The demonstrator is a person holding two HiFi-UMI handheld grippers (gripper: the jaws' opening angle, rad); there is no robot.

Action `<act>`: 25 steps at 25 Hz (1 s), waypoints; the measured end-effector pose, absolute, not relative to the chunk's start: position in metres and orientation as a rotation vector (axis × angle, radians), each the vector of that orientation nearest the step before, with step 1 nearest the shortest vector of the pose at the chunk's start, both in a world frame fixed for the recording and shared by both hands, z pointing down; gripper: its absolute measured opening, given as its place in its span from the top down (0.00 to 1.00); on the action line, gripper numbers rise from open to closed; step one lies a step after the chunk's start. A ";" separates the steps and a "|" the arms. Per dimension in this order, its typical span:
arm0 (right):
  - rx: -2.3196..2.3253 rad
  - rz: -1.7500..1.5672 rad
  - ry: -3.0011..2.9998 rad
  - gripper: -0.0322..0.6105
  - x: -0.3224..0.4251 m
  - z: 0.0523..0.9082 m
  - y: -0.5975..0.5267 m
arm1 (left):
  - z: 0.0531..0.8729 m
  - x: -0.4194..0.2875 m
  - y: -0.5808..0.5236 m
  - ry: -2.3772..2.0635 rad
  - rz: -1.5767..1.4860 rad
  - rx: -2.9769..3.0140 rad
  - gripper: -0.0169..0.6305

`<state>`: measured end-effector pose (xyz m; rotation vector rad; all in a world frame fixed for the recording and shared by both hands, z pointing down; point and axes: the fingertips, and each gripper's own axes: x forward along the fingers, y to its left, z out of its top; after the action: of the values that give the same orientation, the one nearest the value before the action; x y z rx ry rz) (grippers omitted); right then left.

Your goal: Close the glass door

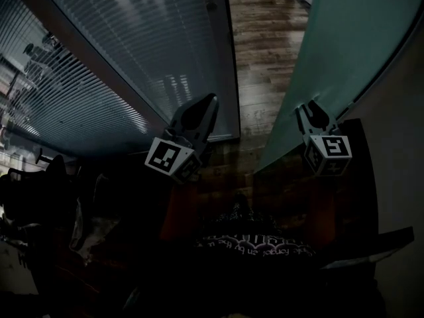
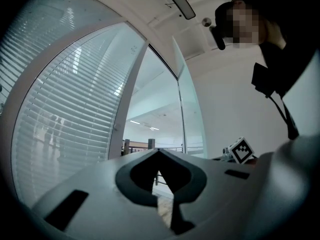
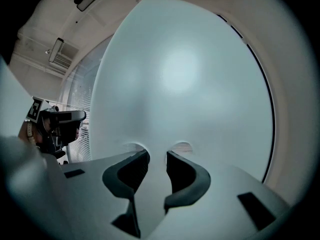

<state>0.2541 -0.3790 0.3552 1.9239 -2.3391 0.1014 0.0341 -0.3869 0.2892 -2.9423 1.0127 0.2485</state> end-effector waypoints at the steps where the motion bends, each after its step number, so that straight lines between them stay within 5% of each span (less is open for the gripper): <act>1: 1.923 0.100 -2.340 0.77 0.254 0.356 -0.380 | 0.290 0.033 -0.387 1.018 0.248 -2.942 0.97; 25: 2.016 0.113 -2.278 0.77 0.240 0.370 -0.453 | 0.293 -0.004 -0.452 1.065 0.284 -2.908 0.97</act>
<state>0.2400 -0.4530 0.3701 2.0157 -2.2783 0.1129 -0.0043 -0.4520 0.2927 -2.9078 1.0647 0.2840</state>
